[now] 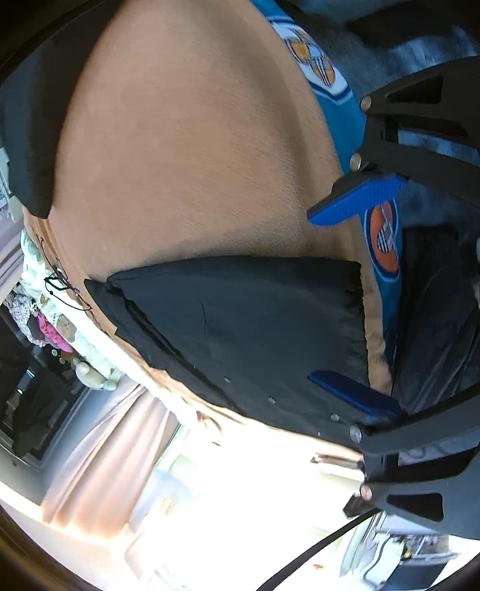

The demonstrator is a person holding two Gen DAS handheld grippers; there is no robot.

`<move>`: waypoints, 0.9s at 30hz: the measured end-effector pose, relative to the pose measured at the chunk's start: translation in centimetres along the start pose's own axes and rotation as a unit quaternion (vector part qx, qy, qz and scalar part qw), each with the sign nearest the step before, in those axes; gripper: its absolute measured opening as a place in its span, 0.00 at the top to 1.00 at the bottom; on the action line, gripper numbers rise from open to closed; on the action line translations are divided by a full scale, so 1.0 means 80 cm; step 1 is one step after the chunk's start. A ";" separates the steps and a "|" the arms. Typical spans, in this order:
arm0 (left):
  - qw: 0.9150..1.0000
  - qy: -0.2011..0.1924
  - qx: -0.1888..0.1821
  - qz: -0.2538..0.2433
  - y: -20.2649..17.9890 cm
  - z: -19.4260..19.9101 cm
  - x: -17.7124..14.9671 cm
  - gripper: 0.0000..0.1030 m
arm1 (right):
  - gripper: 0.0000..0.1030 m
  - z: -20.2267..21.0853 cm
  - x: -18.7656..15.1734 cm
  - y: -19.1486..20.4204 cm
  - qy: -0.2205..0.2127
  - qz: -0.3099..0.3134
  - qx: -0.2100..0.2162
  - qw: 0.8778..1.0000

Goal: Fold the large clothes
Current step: 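Grasp the shirt hem with both grippers and lift it toward the collar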

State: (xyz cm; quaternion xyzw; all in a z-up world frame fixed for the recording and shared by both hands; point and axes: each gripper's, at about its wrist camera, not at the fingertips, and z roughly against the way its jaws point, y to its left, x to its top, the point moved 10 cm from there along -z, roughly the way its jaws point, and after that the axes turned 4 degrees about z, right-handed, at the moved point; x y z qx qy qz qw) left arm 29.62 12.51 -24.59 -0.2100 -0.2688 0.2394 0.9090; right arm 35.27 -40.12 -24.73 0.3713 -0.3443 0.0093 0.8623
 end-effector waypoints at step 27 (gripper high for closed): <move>0.994 0.034 -0.050 0.095 0.006 -0.051 0.025 0.83 | 0.89 -0.067 -0.012 -0.027 -0.038 -0.113 0.060 0.991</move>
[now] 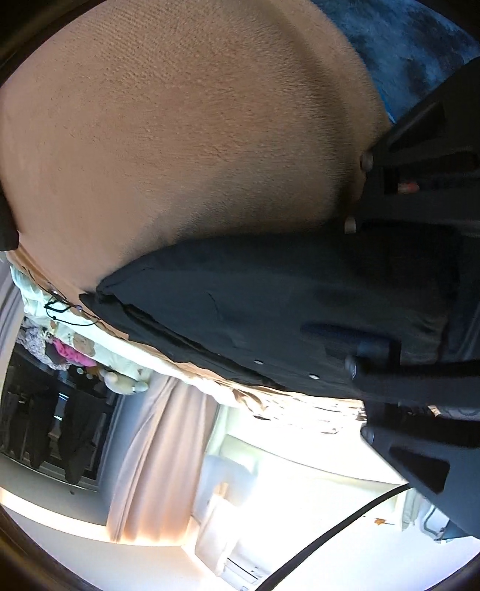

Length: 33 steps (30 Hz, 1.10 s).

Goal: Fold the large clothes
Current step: 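Grasp the shirt hem with both grippers and lift it toward the collar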

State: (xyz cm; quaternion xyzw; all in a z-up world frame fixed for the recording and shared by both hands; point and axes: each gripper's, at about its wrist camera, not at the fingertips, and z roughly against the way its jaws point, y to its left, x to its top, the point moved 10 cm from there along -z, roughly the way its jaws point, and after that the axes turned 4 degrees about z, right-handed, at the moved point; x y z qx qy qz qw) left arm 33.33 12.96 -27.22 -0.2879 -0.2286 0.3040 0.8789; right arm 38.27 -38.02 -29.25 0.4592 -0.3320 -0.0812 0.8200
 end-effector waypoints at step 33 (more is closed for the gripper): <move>0.985 -0.141 -0.087 -0.037 -0.052 0.275 -0.091 0.91 | 1.00 0.166 -0.100 0.148 -0.056 0.123 0.103 0.985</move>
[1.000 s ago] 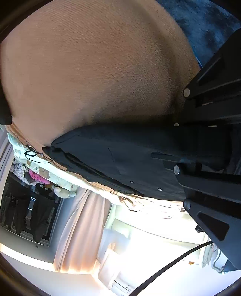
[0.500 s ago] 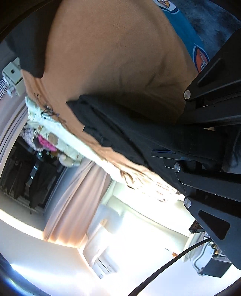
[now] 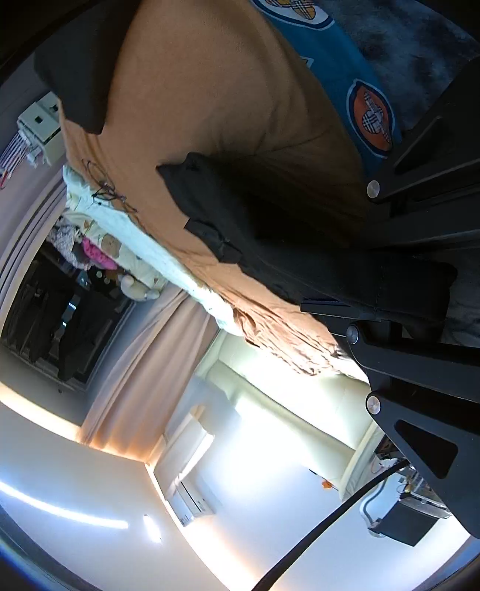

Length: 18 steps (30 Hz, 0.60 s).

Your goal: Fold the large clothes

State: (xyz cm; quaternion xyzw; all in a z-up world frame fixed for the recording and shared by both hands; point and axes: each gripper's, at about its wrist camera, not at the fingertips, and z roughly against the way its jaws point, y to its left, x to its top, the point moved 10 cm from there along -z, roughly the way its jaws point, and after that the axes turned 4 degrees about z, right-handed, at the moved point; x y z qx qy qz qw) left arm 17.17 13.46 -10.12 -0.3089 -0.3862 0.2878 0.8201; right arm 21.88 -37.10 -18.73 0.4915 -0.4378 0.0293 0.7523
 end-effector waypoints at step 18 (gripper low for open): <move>0.999 -0.027 -0.030 -0.022 -0.034 0.064 -0.002 0.91 | 1.00 0.017 0.042 -0.014 0.005 0.024 0.019 1.000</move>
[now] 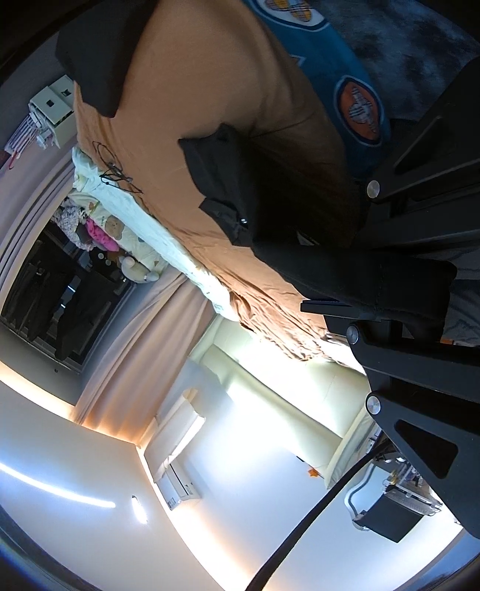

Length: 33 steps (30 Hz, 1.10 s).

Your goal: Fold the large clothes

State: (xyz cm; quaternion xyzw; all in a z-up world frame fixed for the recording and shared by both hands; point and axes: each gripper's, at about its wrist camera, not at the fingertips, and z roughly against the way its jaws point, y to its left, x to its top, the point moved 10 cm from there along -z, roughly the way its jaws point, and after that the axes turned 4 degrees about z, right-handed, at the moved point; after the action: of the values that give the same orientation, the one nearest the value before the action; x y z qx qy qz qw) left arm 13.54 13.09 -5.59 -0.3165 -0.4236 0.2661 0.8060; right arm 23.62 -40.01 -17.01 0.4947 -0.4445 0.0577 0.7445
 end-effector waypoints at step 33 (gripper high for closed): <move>0.997 0.030 0.066 -0.030 0.003 -0.285 0.259 0.90 | 1.00 -0.352 0.244 -0.128 -0.005 -0.036 -0.022 0.999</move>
State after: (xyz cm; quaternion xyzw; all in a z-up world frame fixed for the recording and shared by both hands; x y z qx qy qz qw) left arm 43.24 21.25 -5.15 -0.2580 -0.3899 0.2596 0.8450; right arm 57.71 -29.83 -13.22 0.4937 -0.4315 0.0188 0.7548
